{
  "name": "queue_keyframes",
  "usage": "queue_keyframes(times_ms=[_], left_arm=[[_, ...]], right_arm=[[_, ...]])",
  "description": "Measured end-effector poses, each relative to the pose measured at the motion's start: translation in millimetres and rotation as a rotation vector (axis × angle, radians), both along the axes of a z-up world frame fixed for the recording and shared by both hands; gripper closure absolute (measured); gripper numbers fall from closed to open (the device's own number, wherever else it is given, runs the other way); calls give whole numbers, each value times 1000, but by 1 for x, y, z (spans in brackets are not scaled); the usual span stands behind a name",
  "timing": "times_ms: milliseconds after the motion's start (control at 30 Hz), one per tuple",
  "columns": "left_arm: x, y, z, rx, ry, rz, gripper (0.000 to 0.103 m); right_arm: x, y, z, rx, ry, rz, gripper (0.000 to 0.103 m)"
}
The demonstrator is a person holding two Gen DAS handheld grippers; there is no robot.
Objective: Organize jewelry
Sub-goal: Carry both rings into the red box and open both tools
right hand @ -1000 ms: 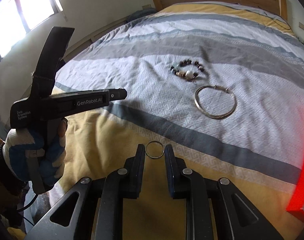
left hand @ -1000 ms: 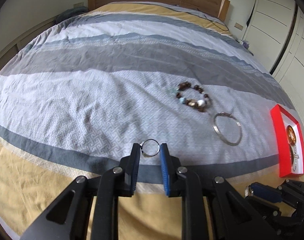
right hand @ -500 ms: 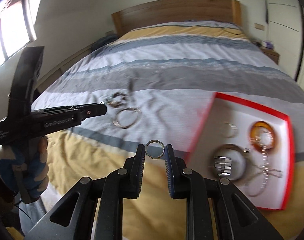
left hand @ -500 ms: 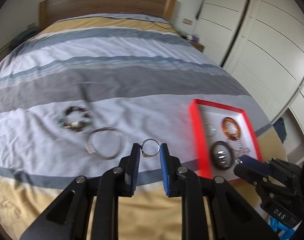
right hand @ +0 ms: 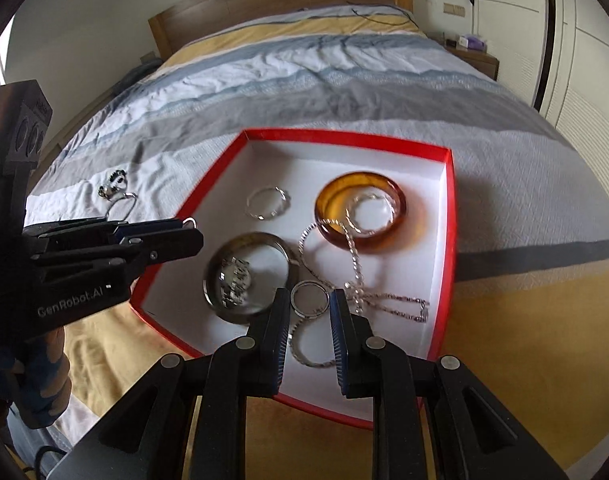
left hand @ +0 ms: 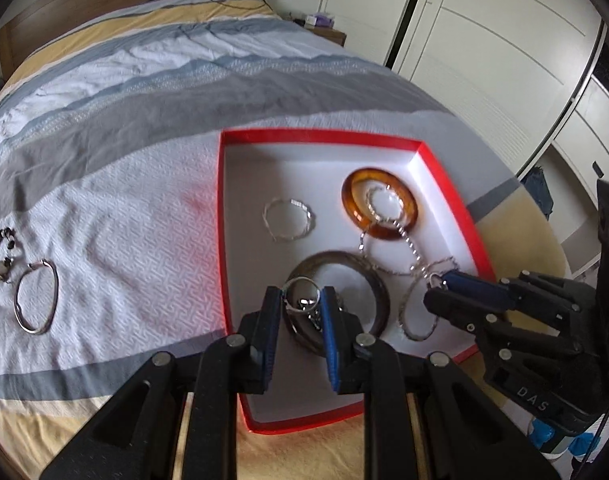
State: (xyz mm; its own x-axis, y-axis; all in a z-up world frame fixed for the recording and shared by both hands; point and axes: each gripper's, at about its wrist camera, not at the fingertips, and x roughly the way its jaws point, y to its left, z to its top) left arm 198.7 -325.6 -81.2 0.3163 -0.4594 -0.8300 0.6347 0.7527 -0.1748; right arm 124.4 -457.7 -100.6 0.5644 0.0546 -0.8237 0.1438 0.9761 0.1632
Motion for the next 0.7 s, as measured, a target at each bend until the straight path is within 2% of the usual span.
queue_keyframes(times_ms=[133,333,700], left_arm=[[2,1,-12,18,23,9,84],[3,5,-14,10,48,21,83],[-8,11,-10,22,72,19,83]], right_arm=[[3,-4,-12,2,17,2,83],[2,-5,-20,-2,37,-13,82],[-11,1,-13,-15,41,-43,81]])
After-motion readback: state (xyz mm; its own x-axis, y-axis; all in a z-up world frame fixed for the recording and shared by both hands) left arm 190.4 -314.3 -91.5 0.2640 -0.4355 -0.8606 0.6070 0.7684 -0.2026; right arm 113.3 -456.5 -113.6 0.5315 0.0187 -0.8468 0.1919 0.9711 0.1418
